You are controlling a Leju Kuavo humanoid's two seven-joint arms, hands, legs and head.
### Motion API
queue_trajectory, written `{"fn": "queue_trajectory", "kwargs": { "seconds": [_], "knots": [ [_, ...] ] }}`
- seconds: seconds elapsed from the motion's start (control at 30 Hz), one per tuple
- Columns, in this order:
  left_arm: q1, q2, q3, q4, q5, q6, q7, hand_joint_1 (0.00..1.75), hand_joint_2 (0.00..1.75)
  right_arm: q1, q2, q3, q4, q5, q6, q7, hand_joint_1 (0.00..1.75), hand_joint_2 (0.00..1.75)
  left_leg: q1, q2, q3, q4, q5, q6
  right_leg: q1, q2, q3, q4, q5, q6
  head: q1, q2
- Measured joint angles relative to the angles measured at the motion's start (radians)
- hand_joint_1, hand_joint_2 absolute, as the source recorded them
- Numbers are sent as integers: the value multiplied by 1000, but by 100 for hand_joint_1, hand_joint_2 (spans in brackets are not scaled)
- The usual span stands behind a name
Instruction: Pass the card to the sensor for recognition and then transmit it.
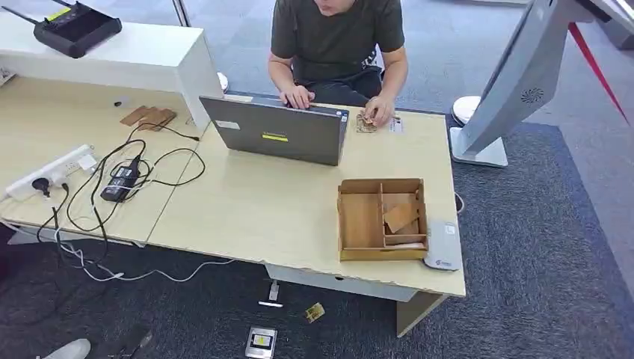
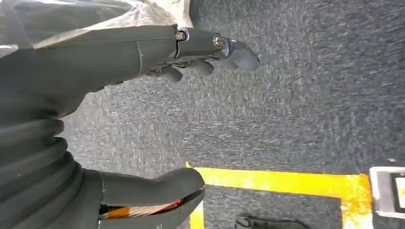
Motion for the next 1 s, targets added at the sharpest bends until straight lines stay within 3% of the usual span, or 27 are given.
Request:
{"fn": "queue_trajectory", "kwargs": {
  "seconds": [0.1,0.2,1.0],
  "knots": [
    [1,-3,0,0,20,-59,53,0,175,1,6,-1,2,-4,43,34,0,0,0,0,0,0,0,0,0,0,0,0,0,0,0,0],
    [2,-6,0,0,27,-76,70,0,175,-5,13,-1,3,7,74,49,0,0,0,0,0,0,0,0,0,0,0,0,0,0,0,0],
    [6,-6,0,0,31,-82,72,0,175,-26,30,0,5,27,84,53,0,0,0,0,0,0,0,0,0,0,0,0,0,0,0,0]
  ]
}}
